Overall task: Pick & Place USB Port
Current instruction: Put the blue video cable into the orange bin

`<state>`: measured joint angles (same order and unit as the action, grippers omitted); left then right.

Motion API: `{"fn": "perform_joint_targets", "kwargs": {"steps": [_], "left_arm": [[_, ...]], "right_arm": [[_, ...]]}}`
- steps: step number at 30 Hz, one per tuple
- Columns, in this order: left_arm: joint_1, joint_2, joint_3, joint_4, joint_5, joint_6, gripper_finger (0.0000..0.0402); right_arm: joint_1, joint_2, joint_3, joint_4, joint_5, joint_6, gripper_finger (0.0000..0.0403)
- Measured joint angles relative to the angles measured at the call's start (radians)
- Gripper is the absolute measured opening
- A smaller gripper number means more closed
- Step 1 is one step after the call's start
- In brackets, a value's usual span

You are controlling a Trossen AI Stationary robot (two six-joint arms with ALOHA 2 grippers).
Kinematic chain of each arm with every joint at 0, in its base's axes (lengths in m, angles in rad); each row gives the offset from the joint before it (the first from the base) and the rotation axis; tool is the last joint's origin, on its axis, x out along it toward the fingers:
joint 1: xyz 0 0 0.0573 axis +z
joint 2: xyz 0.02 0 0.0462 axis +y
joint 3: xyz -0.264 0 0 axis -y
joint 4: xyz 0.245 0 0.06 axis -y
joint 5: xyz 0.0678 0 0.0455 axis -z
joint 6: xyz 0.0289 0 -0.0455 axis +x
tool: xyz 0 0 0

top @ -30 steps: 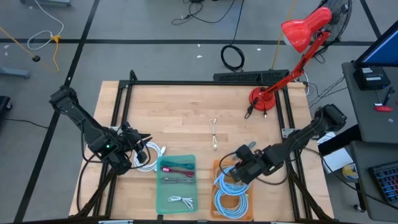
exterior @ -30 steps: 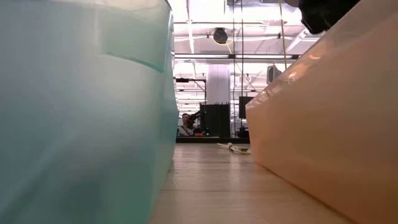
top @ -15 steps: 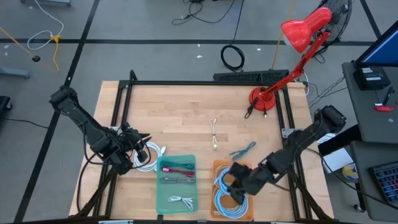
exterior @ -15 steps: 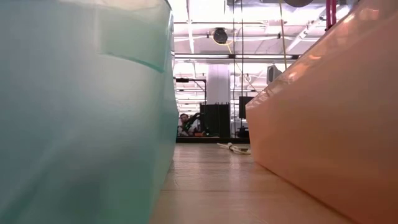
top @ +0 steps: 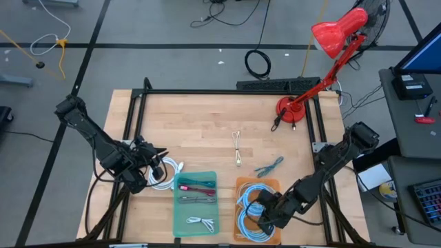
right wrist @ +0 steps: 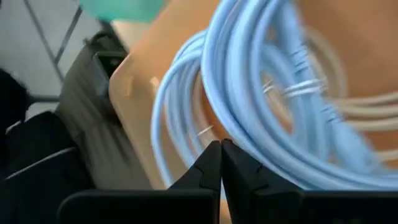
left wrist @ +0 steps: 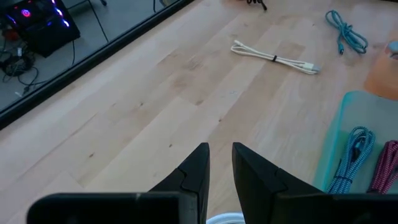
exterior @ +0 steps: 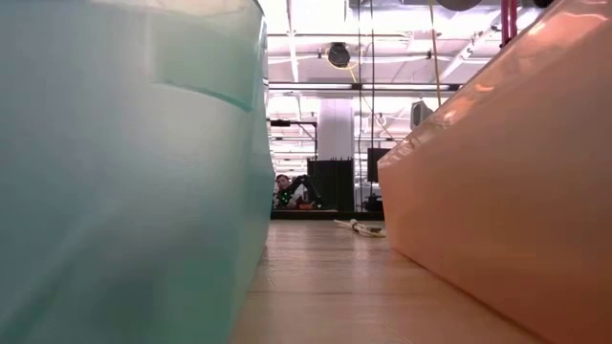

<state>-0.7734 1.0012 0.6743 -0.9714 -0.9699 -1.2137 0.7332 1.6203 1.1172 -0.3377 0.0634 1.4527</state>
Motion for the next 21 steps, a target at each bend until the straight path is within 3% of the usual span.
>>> {"fn": "perform_joint_targets", "kwargs": {"steps": [14,21], "left_arm": [[0.000,0.000,0.000,0.001,0.001,0.005,0.0074],[0.000,0.000,0.000,0.002,0.001,0.005,0.0074]], "right_arm": [[-0.020,-0.001,0.000,-0.116,0.074,0.055,0.0000],[-0.018,-0.001,0.000,0.000,0.091,0.006,0.0000]]}}
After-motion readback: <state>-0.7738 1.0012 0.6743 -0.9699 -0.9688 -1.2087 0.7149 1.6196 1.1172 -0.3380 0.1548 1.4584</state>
